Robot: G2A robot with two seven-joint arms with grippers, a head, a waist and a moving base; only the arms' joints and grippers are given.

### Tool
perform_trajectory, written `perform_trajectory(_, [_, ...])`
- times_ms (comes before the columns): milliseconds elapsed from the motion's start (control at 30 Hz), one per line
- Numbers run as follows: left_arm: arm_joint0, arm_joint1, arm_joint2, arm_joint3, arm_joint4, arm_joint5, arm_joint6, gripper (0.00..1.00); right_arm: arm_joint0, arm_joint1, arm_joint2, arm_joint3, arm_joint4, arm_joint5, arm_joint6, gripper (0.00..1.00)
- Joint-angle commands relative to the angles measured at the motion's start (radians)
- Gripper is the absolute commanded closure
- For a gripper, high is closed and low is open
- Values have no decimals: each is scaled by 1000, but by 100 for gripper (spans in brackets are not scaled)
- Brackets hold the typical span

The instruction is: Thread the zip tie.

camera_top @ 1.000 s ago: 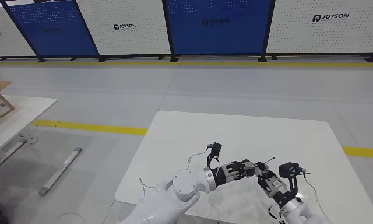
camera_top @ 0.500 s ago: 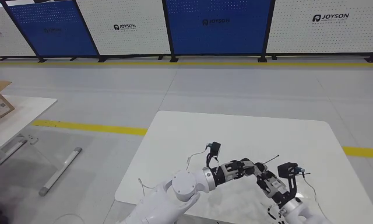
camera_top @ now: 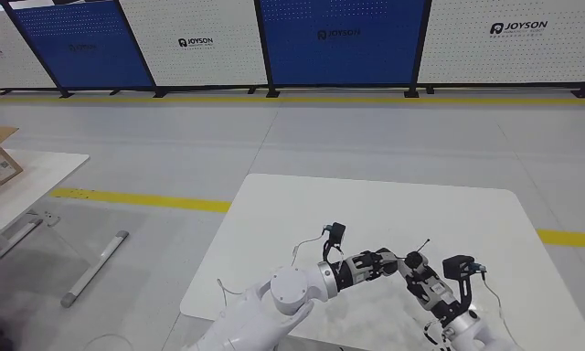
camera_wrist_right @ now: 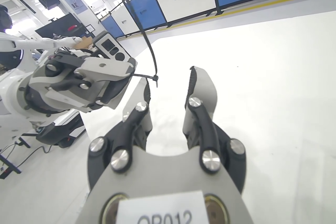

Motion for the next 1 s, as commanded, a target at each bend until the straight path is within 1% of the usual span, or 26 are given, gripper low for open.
perform_trajectory(0, [0, 0, 0, -1, 2, 1, -2, 100, 1, 0, 0, 0, 3, 0, -4, 73])
perform_trajectory(67, [0, 0, 1, -2, 3, 2, -3, 100, 1, 1, 1, -1, 5, 0, -6, 76])
perform_trajectory(267, [1, 0, 0, -3, 4, 2, -7, 100, 1, 3, 1, -4, 7, 0, -9, 78])
perform_trajectory(300, [2, 0, 0, -3, 4, 2, -7, 100, 1, 3, 1, -3, 7, 0, -9, 81])
perform_trajectory(367, [3, 0, 0, -2, 5, 1, -6, 100, 2, 4, 0, -3, 7, 0, -10, 98])
perform_trajectory(400, [3, 0, -1, -2, 5, 0, -6, 100, 2, 4, 0, -3, 7, 0, -10, 100])
perform_trajectory(800, [7, 0, -2, -3, 9, 0, -1, 100, 6, 7, -7, 2, 1, 0, -12, 100])
perform_trajectory(933, [9, 0, -6, -5, 6, -8, 3, 100, 9, 7, -11, 9, -2, 0, 0, 99])
perform_trajectory(967, [10, 0, -7, -6, 6, -9, 3, 100, 10, 7, -12, 10, -3, 0, 4, 81])
